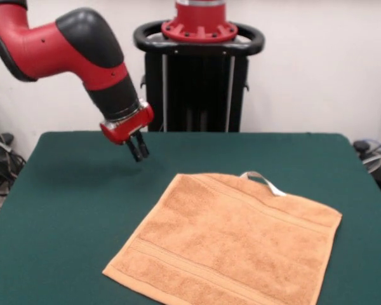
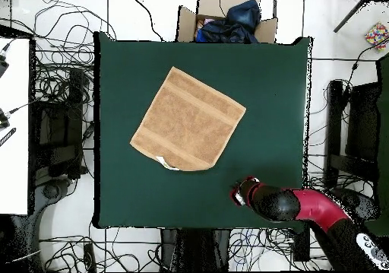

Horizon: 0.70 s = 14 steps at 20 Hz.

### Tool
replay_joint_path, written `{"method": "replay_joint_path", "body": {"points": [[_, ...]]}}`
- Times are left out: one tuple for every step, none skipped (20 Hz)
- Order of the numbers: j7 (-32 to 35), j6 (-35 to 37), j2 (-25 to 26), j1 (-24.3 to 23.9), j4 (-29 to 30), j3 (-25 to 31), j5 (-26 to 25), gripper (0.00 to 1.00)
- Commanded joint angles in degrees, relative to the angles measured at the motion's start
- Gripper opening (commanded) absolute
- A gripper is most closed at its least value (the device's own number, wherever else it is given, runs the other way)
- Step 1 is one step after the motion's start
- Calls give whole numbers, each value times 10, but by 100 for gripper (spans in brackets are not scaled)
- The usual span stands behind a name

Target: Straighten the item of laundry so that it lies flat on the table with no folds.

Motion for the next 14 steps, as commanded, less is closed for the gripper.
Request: {"method": "replay_joint_path", "body": {"points": [[-78,-22,17,17,-5,61,-45,0],[-79,-23,14,16,-5,61,-47,0],[-77,-24,11,17,-6,61,-51,0],[-75,-28,9,16,-8,59,-57,0],[-73,-30,9,16,-10,58,-62,0],[-70,-34,10,18,-14,54,-72,0],[-68,-37,11,20,-18,52,-78,0],[-62,-44,12,25,-25,46,-90,0],[-58,-47,12,26,-28,44,-95,0],[-50,-49,9,33,-33,38,-104,0],[-47,-48,9,35,-35,37,-106,0],[-40,-51,5,38,-37,34,-112,0],[-35,-52,3,40,-36,34,-115,0],[-25,-56,0,44,-38,31,-120,0]]}}
